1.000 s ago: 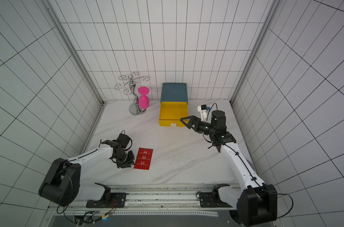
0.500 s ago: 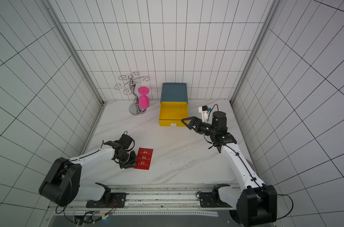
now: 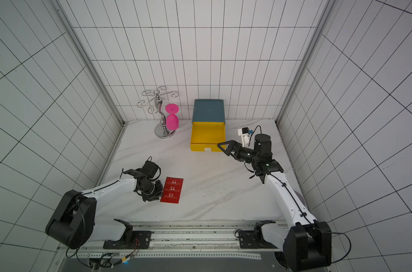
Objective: Take the postcards out of the drawer
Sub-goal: Place the postcard at the center of the board, then close the drawer in the storage box.
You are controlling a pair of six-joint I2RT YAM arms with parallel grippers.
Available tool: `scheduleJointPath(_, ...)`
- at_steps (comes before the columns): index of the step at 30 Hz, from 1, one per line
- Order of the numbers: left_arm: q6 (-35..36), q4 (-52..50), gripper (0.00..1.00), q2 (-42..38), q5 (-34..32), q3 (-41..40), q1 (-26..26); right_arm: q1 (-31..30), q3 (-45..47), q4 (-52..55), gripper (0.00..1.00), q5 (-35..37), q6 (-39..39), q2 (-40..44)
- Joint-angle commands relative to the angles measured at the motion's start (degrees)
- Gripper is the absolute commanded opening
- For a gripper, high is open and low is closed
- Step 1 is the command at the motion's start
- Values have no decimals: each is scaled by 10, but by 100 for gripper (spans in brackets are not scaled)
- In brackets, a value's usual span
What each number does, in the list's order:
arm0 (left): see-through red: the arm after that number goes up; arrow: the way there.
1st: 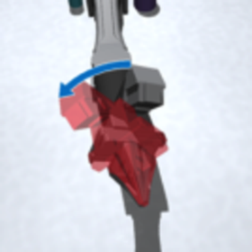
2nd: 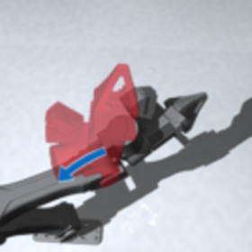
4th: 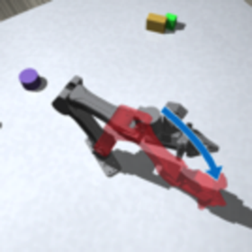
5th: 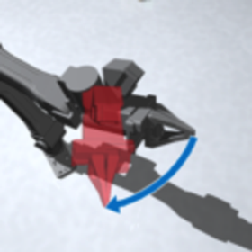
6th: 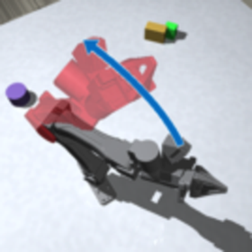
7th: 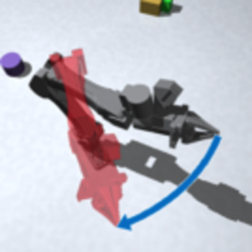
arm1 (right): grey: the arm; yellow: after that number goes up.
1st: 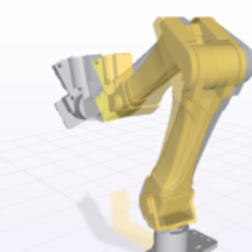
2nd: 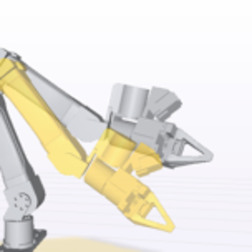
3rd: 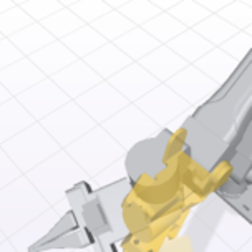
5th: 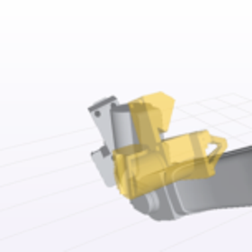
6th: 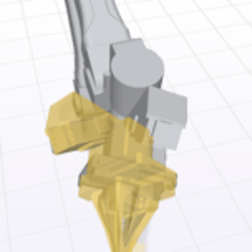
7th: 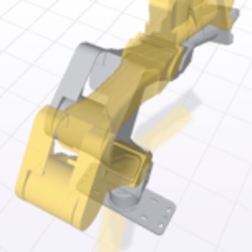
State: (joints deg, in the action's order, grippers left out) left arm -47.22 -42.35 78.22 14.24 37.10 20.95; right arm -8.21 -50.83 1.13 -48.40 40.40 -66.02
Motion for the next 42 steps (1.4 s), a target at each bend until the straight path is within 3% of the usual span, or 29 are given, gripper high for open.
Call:
scheduleJointPath(1,-8,47,27,3,25,-41,2,6,15,-2,99,-6,-9,12)
scheduleJointPath(23,-19,72,27,-17,64,-62,5,7,19,-2,99,-6,-7,14)
scheduleJointPath(28,-22,63,33,-22,61,-50,4,11,14,0,99,-7,-8,15)
scheduleJointPath(32,-22,18,37,-69,36,10,5,27,-7,20,99,-1,-27,15)
scheduleJointPath(36,23,-5,41,-105,5,106,4,40,-70,82,99,25,-67,-1)
scheduleJointPath(42,103,59,45,-81,6,190,4,40,-172,161,99,140,-121,-60)
